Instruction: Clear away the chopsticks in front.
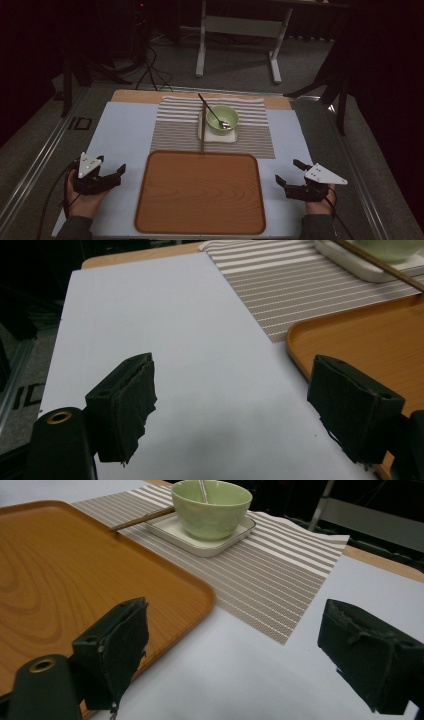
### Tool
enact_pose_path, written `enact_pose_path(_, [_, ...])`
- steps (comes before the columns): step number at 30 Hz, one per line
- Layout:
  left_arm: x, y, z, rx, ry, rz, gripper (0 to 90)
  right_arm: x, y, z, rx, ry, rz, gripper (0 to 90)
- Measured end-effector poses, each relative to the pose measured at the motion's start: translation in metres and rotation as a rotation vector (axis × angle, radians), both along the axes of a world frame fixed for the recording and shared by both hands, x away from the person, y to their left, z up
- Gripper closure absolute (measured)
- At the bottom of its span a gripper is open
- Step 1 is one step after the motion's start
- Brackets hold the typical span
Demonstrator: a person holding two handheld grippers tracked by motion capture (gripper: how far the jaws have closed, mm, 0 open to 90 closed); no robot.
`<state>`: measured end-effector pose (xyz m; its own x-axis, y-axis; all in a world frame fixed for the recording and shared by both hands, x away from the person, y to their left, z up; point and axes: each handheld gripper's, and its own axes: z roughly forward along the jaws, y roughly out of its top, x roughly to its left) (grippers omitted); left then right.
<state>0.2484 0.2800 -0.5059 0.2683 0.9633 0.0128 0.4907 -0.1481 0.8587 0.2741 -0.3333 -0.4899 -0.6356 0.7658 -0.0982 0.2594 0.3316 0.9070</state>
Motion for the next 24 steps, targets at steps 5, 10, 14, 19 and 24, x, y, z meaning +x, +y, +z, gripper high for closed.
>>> enact_pose_path(5, [-0.0002, -0.0013, 0.0012, 0.007, -0.006, -0.005, 20.0, 0.0003, 0.0008, 0.0001, -0.003, -0.005, 0.003, 12.4])
enact_pose_path(10, [0.0024, -0.0002, 0.0028, 0.002, -0.017, 0.000, 20.0, 0.0006, -0.0003, 0.0004, 0.002, -0.011, 0.000, 12.3])
enact_pose_path(14, [0.0028, 0.0014, 0.0041, -0.003, -0.023, 0.008, 20.2, -0.0004, -0.0004, 0.0011, 0.003, -0.020, 0.008, 12.3])
enact_pose_path(19, [0.0055, 0.0002, 0.0016, 0.002, 0.000, 0.009, 20.1, -0.0003, -0.0020, 0.0010, 0.003, -0.013, 0.001, 12.4])
enact_pose_path(24, [0.0080, -0.0012, -0.0002, 0.005, 0.015, 0.021, 20.4, -0.0002, -0.0051, 0.0009, 0.004, -0.012, -0.016, 12.3])
